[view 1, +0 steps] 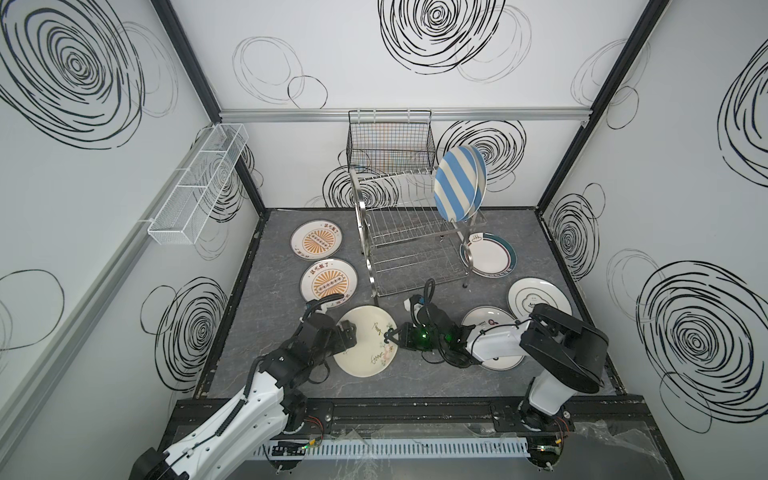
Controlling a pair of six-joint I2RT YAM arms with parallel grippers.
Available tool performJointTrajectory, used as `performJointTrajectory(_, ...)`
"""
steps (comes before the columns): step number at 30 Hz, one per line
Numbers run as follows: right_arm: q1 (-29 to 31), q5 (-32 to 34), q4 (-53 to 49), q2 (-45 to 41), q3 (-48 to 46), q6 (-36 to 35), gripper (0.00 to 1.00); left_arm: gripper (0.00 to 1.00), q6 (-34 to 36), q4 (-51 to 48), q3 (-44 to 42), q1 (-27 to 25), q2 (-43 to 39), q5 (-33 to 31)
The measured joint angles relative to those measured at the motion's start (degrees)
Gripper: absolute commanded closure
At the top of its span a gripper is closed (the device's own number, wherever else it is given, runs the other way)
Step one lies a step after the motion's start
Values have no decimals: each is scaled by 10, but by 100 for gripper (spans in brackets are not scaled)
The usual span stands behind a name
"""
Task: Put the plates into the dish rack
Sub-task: 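Lift the cream floral plate upright with the right gripper while the left gripper releases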
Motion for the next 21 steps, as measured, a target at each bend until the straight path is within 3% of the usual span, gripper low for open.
performJointTrajectory(9,-11,34,-193,-191,-22,-66,100,4,100,-35,161,3,60,12)
performJointTrajectory(15,-30,67,-323,-340,-16,-118,100,4,173,-34,176,32,75,24)
performJointTrajectory(21,-54,108,-457,-461,15,-157,100,4,198,-26,166,52,61,46)
